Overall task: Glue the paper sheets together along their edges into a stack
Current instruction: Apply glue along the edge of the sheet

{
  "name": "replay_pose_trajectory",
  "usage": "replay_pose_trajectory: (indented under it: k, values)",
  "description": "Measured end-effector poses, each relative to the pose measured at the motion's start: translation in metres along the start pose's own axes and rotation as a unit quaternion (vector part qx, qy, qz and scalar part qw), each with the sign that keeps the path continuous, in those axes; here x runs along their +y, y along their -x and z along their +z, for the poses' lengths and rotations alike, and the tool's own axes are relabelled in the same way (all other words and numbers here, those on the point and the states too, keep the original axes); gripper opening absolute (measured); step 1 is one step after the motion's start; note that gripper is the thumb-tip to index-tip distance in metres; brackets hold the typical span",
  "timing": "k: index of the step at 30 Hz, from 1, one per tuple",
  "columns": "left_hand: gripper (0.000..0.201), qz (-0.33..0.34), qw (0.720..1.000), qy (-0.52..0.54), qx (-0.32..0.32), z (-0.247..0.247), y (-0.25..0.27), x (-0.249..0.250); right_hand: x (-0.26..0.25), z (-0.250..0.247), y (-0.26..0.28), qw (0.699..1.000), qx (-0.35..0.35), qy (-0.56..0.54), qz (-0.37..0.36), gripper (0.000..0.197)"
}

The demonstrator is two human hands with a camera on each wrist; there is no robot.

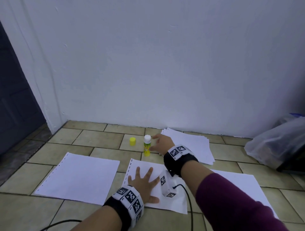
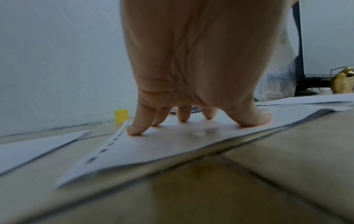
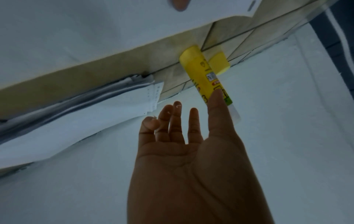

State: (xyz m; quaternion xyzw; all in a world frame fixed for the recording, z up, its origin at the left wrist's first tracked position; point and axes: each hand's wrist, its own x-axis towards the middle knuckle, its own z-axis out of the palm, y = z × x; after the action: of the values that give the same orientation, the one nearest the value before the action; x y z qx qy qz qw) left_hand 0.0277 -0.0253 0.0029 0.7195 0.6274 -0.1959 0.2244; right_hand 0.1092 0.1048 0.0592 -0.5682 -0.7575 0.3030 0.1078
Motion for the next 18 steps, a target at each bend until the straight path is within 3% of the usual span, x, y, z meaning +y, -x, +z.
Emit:
replay_pose_trajectory:
  k: [6, 10, 14, 16, 18]
  values:
    - [0.073, -0.01, 1.0, 0.005, 0.006, -0.003, 0.004, 0.003, -0.002, 0.01, 0.003, 0.998, 0.024, -0.057, -0.024, 0.039]
    - [0.082, -0.001, 1.0, -0.021, 0.017, -0.006, 0.006, 0.0, 0.004, -0.008, 0.018, 0.988, 0.031, -0.153, -0.017, 0.009]
    - [0.087, -0.005, 0.997, -0.064, 0.04, -0.016, 0.009, 0.006, 0.025, -0.047, 0.055, 0.953, -0.036, -0.301, 0.016, 0.006]
    - [0.088, -0.014, 0.994, -0.103, 0.043, -0.023, 0.01, 0.013, 0.043, -0.059, 0.071, 0.958, -0.039, -0.284, 0.015, 0.012]
    - [0.086, -0.025, 0.991, -0.127, 0.044, -0.028, 0.012, 0.019, 0.061, -0.064, 0.079, 0.966, 0.002, -0.255, 0.029, 0.021]
